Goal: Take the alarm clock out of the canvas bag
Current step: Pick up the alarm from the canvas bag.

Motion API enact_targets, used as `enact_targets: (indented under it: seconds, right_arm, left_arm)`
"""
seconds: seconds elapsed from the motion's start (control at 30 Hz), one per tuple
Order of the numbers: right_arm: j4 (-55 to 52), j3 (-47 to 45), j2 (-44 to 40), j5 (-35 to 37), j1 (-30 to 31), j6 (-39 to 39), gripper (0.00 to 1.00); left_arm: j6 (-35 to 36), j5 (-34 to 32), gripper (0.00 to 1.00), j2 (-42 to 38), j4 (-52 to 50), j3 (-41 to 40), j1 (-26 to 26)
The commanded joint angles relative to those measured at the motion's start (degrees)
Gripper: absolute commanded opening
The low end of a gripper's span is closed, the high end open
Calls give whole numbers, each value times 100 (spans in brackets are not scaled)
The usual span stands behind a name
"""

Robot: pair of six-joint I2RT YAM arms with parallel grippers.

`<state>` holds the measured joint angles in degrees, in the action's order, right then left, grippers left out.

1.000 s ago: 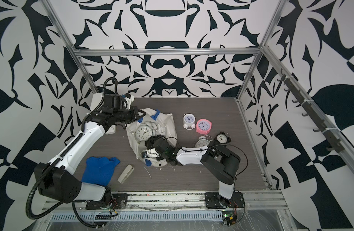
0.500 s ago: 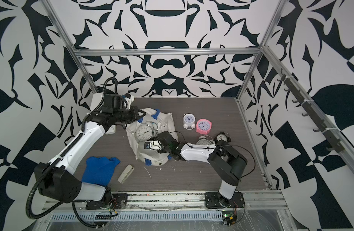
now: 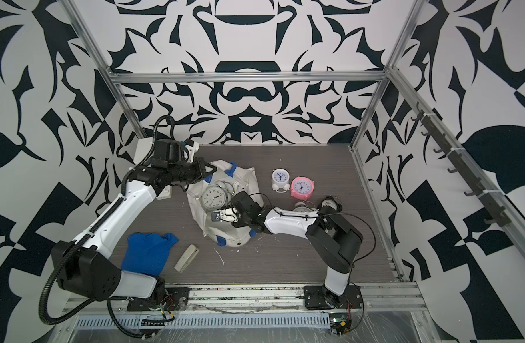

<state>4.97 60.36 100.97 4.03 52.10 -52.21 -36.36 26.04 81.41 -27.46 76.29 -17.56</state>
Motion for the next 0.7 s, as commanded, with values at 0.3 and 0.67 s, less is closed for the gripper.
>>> enact_targets:
  seconds: [0.3,0.67]
  right_arm:
    - [-1050,669,-294,-263,-23,315,30]
    - [-2214,1302,-1457,-718,-24,1977,29]
  left_arm:
    - [-108,201,0,33,-17,233,11]
    - [-108,-17,0,34,-26,193,35]
